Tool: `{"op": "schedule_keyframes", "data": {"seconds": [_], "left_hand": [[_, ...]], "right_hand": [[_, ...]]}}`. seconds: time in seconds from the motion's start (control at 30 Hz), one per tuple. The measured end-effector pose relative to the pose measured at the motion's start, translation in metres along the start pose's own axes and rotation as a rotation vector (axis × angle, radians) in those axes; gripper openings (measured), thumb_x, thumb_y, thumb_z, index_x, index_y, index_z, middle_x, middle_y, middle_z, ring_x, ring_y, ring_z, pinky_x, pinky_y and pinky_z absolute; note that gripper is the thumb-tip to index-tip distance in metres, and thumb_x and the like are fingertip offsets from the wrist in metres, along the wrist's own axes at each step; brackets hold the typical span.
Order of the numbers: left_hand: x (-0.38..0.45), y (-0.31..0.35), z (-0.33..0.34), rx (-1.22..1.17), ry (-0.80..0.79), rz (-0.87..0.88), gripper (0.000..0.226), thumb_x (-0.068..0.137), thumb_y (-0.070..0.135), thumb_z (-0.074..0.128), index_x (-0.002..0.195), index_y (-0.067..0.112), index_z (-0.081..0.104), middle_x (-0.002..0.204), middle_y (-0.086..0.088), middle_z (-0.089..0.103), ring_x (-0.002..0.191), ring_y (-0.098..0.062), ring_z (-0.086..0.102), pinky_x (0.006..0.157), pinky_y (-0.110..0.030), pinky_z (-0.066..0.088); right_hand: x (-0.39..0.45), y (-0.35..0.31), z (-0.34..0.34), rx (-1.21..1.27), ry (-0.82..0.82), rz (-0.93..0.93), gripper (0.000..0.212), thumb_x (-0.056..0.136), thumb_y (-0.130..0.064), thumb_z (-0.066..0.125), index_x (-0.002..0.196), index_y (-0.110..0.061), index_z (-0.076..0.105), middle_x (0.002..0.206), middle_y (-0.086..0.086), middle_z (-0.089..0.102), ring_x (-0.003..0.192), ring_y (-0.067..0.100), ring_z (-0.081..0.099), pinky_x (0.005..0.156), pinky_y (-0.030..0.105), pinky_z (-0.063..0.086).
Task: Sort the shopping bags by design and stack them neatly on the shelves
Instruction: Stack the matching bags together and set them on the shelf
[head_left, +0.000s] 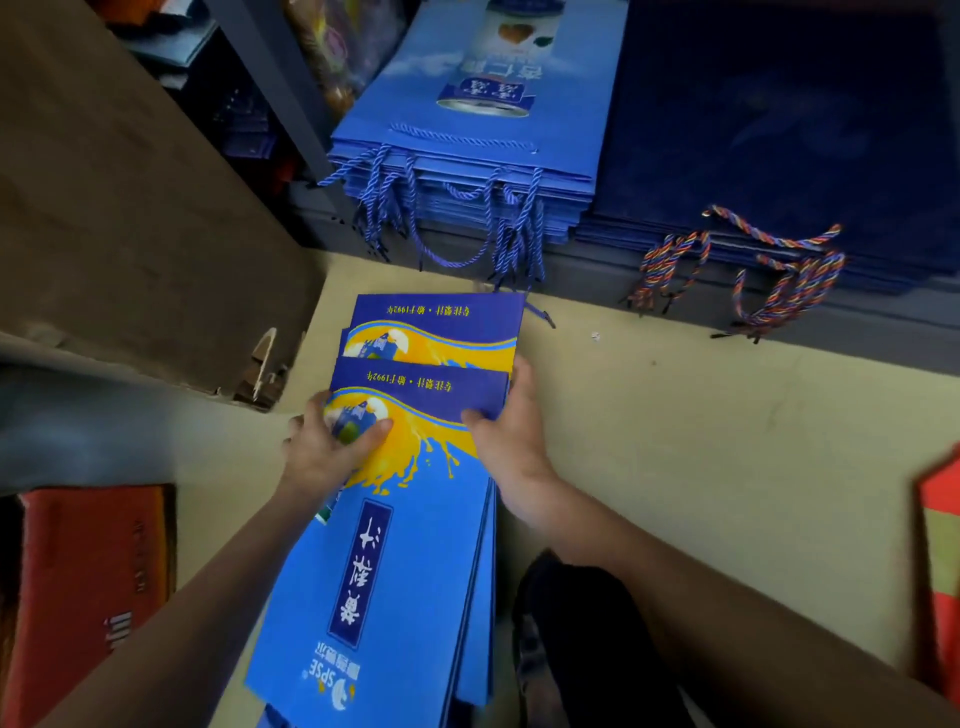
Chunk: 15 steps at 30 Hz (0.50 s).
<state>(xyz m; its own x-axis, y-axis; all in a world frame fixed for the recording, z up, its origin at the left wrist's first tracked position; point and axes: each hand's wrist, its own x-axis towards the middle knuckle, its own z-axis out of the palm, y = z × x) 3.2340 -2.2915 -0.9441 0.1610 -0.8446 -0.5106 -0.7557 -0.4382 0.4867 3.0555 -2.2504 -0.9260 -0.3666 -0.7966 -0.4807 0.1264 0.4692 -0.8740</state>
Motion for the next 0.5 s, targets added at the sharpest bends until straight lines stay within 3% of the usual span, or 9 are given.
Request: {"op": "schedule_keyframes", "data": {"seconds": [0.07, 0.1, 0.17, 0.23, 0.33, 0.4, 0.47, 0.5], "left_hand": [[-0.006, 0.014, 0.011, -0.169, 0.021, 0.116, 0.105, 0.049, 0.082, 0.054, 0.135, 0.025, 0.037, 0.131, -0.012, 0.044, 0.123, -0.031, 0.045, 0.105, -0.051, 0.036], [-0.01, 0.023, 0.018, -0.264, 0.021, 0.173, 0.091, 0.058, 0.081, 0.054, 0.131, 0.029, 0.039, 0.131, -0.009, 0.047, 0.122, -0.027, 0.047, 0.104, -0.051, 0.038], [-0.024, 0.052, 0.028, -0.417, 0.038, 0.257, 0.052, 0.081, 0.062, 0.055, 0.123, 0.034, 0.041, 0.127, -0.004, 0.053, 0.116, -0.018, 0.053, 0.102, -0.047, 0.042], [-0.037, 0.082, 0.032, -0.501, 0.076, 0.297, 0.032, 0.09, 0.045, 0.054, 0.118, 0.034, 0.043, 0.119, -0.005, 0.058, 0.104, -0.02, 0.059, 0.096, -0.05, 0.046], [-0.055, 0.119, 0.026, -0.54, 0.121, 0.437, 0.049, 0.081, 0.05, 0.055, 0.121, 0.024, 0.045, 0.121, -0.011, 0.055, 0.108, -0.025, 0.058, 0.095, -0.048, 0.047], [-0.068, 0.144, 0.022, -0.507, 0.122, 0.57, 0.063, 0.081, 0.042, 0.057, 0.134, 0.011, 0.04, 0.125, -0.008, 0.048, 0.113, -0.004, 0.051, 0.1, -0.026, 0.043], [-0.083, 0.171, 0.027, -0.424, 0.136, 0.719, 0.064, 0.083, 0.022, 0.057, 0.14, 0.005, 0.032, 0.12, -0.006, 0.039, 0.098, 0.025, 0.04, 0.086, 0.001, 0.034], [-0.092, 0.185, 0.033, -0.392, 0.132, 0.769, 0.065, 0.084, 0.012, 0.056, 0.142, 0.004, 0.029, 0.118, -0.007, 0.037, 0.09, 0.03, 0.036, 0.078, 0.004, 0.033]], "right_hand": [[-0.004, -0.029, -0.033, -0.011, -0.092, -0.157, 0.066, 0.081, 0.014, 0.055, 0.133, -0.021, 0.035, 0.109, -0.008, 0.059, 0.1, 0.01, 0.058, 0.09, 0.028, 0.047], [-0.006, -0.044, -0.05, -0.024, -0.129, -0.236, 0.065, 0.081, 0.015, 0.055, 0.131, -0.021, 0.034, 0.105, -0.014, 0.058, 0.097, 0.005, 0.058, 0.09, 0.027, 0.047], [-0.013, -0.071, -0.085, -0.048, -0.192, -0.338, 0.064, 0.081, 0.017, 0.057, 0.129, -0.018, 0.033, 0.099, -0.02, 0.056, 0.089, -0.01, 0.057, 0.087, 0.028, 0.049], [-0.022, -0.091, -0.115, -0.078, -0.232, -0.383, 0.062, 0.081, 0.016, 0.058, 0.127, -0.017, 0.033, 0.102, -0.017, 0.055, 0.09, -0.012, 0.057, 0.083, 0.026, 0.051], [-0.026, -0.114, -0.156, -0.085, -0.128, -0.472, 0.063, 0.075, 0.003, 0.065, 0.126, -0.02, 0.035, 0.112, -0.008, 0.056, 0.101, 0.003, 0.058, 0.085, 0.03, 0.053], [-0.022, -0.127, -0.186, -0.081, 0.016, -0.516, 0.066, 0.071, -0.003, 0.062, 0.129, -0.018, 0.035, 0.115, -0.001, 0.057, 0.102, 0.008, 0.059, 0.09, 0.033, 0.051], [-0.017, -0.139, -0.218, -0.076, 0.143, -0.555, 0.069, 0.073, 0.005, 0.062, 0.133, -0.012, 0.033, 0.111, -0.004, 0.056, 0.096, -0.001, 0.059, 0.086, 0.027, 0.051], [-0.016, -0.143, -0.234, -0.081, 0.198, -0.575, 0.07, 0.075, 0.011, 0.06, 0.135, -0.01, 0.032, 0.109, -0.007, 0.055, 0.094, -0.005, 0.058, 0.084, 0.024, 0.05]]}}
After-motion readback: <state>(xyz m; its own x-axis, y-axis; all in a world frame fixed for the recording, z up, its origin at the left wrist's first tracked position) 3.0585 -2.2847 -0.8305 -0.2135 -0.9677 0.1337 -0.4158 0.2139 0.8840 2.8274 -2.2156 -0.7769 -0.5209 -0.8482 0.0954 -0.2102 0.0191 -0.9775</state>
